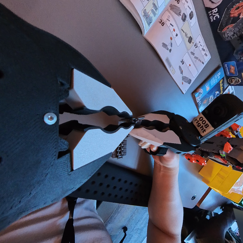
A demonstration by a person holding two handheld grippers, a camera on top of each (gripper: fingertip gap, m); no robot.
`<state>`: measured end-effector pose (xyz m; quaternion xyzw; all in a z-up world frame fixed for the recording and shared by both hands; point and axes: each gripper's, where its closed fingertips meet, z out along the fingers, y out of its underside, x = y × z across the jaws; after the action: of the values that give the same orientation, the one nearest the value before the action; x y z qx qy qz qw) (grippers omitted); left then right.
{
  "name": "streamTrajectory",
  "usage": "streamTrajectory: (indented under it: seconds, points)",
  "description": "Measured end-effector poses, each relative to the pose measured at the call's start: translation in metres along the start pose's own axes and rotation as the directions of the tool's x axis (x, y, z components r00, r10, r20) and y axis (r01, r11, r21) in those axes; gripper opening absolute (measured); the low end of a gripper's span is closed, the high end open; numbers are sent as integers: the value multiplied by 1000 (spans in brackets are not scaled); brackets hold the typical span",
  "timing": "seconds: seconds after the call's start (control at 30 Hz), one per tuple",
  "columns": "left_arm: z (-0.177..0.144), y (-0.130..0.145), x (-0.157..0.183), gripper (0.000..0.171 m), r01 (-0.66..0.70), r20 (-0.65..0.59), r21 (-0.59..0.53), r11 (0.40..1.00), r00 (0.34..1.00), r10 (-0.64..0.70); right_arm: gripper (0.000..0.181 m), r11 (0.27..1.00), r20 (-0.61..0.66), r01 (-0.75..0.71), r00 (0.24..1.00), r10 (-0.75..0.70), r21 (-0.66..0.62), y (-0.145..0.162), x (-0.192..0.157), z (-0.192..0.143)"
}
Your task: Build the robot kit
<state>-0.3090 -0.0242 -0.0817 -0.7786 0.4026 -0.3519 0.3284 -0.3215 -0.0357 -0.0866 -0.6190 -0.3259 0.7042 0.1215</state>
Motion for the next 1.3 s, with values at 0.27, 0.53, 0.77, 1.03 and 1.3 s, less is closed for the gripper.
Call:
streamTrajectory:
  seconds: [0.27,0.53,0.77,1.03,1.3]
  points:
    - [2,5,-1,8,9,7,-20,1000,1000,-9,2,1000,-28,3,1000,-4,-8,2,3,0]
    - [2,-19,-1,6,22,-20,50,998,1000,-21,4,996,61,-64,996,60,60,-10,-3,-7]
    - [-12,-24,-6,5,142,-103,117,983,986,-130,4,992,51,-77,996,72,100,-15,1,-11]
    - [-8,-18,-8,4,170,-120,135,976,981,-154,4,996,17,-56,998,54,70,-10,4,-6]
    - [-5,-16,-7,13,140,-100,114,984,987,-129,5,991,41,-106,994,103,86,-13,5,-9]
